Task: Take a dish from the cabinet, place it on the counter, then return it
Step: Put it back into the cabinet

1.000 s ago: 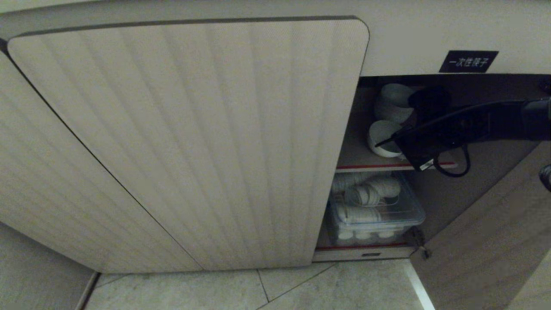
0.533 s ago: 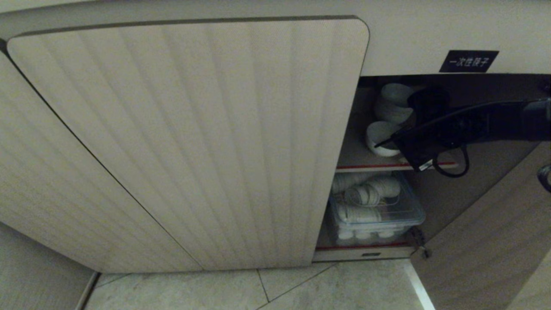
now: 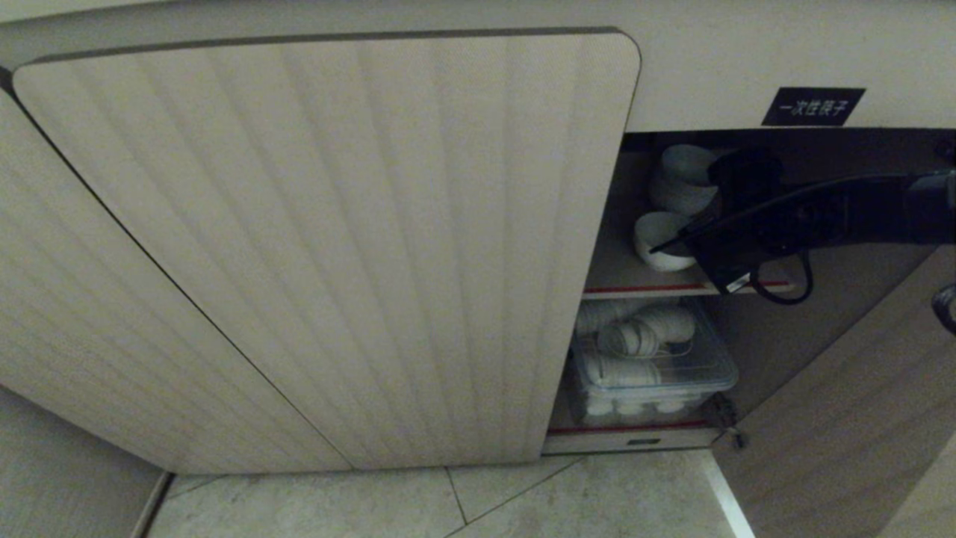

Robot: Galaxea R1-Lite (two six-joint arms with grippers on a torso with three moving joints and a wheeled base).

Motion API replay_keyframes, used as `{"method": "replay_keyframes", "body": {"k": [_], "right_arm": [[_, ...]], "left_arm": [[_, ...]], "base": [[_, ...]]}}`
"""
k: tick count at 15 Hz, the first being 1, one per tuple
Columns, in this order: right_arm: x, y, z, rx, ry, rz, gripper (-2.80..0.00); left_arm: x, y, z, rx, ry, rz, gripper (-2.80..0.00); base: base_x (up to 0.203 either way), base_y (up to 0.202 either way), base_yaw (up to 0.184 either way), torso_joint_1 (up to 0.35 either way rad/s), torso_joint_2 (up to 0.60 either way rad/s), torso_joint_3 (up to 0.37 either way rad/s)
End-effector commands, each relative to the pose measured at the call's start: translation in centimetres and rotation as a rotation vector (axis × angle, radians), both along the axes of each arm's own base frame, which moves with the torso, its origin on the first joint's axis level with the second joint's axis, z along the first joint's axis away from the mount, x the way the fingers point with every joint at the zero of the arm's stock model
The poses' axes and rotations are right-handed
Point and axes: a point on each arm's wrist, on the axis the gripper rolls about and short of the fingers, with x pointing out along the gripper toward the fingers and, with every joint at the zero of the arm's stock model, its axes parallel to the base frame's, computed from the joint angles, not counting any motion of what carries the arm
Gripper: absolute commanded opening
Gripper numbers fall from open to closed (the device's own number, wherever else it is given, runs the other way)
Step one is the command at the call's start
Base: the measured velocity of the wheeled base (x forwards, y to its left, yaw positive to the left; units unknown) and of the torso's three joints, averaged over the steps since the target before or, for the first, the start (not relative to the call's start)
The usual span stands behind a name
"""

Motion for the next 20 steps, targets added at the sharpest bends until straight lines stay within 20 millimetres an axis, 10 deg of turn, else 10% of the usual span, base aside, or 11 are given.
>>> {"method": "replay_keyframes", "body": {"k": [1,20], "right_arm": [[0.00,0.01,-0.04,0.004,0.001,-0.004,0.00],[-0.11,-0.01,-0.17,-0.102,-0.011,0.000,0.00]], "left_arm": [[0.00,0.00,0.00,0.000,0.000,0.000,-2.80],[0.00,0.00,0.00,0.000,0.000,0.000,-2.80]], "base": [[0.000,0.000,0.000,0.000,0.00,0.000],[0.000,0.000,0.000,0.000,0.00,0.000]]}}
